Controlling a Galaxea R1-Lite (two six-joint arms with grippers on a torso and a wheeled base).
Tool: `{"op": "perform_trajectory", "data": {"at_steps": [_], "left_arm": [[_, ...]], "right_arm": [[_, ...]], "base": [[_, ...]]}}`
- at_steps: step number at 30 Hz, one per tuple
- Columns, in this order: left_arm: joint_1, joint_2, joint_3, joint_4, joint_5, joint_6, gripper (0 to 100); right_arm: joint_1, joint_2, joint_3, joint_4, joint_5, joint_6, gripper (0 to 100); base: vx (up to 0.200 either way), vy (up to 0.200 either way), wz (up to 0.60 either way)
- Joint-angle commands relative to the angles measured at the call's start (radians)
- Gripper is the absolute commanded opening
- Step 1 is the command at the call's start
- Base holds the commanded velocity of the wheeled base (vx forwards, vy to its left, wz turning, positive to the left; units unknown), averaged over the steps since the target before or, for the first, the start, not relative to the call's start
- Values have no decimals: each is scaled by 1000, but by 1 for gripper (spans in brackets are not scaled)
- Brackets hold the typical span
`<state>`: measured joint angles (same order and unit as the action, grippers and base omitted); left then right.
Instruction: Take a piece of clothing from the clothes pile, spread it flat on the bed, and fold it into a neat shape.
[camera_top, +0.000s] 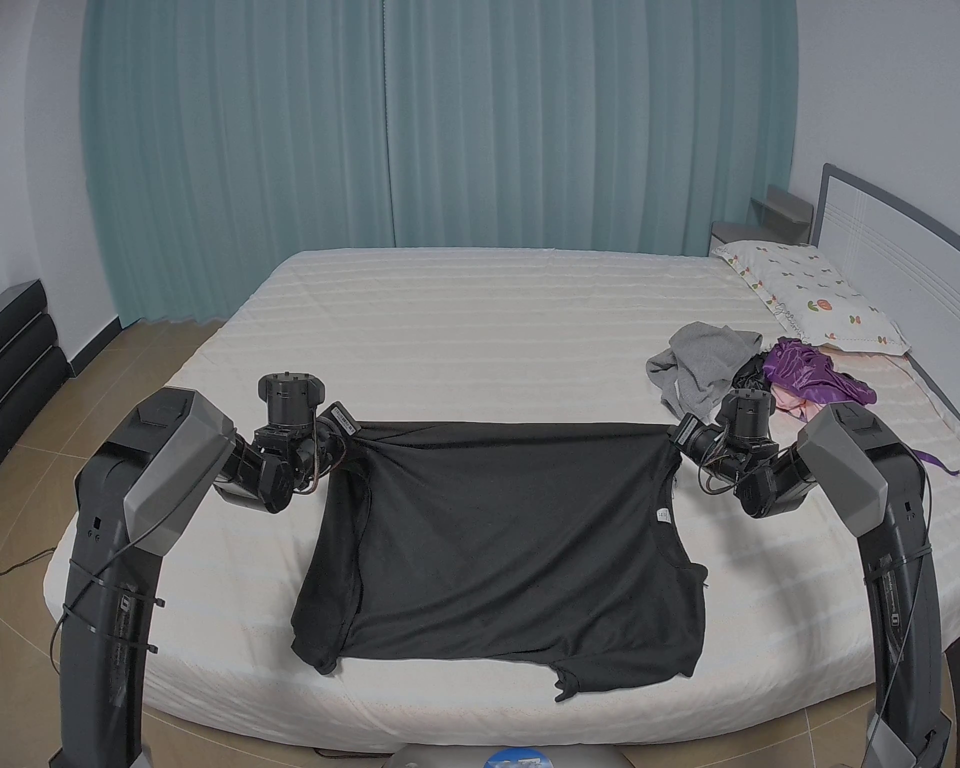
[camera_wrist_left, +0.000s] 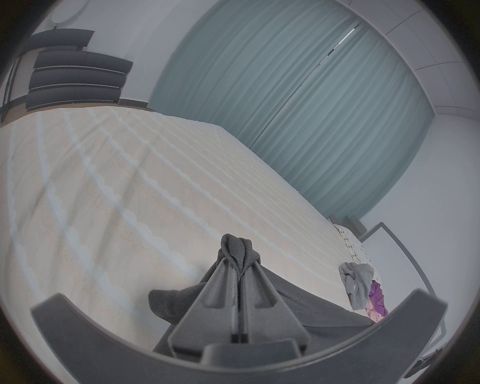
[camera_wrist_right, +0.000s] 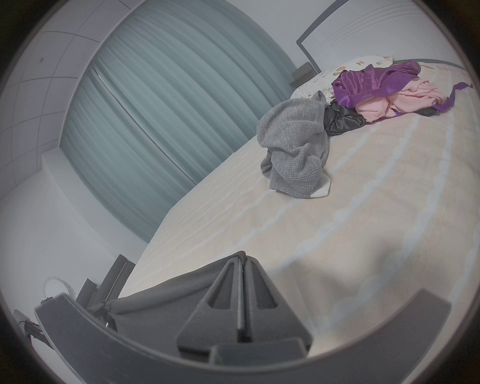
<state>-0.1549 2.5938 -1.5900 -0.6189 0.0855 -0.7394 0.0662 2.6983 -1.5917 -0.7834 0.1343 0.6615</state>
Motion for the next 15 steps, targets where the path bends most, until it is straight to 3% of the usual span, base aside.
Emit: {"op": "perform_trajectory", "data": {"at_steps": [1,6,7,8,12,15], "left_arm": [[-14,78,-53,-13,43,2,0],[-22,81,-53,-5,53,2,0],[-22,80,-53,-4,53,2,0],[-23,78,-53,-5,53,2,100],[-22,72,-45,-4,54,0,100],[-11,25,-7,-2,56,0,100]], "right_arm": [[12,29,-2,-8,-2,-5,0],[21,46,4,-2,-7,-17,0],[23,52,7,-8,-7,-25,100],[24,54,10,-8,-7,-31,100],[27,23,53,-7,-4,-33,100],[17,-107,188,-11,27,-19,100]], "base": [[0,0,0],[0,0,0],[0,0,0],[0,0,0],[0,0,0],[0,0,0]]}}
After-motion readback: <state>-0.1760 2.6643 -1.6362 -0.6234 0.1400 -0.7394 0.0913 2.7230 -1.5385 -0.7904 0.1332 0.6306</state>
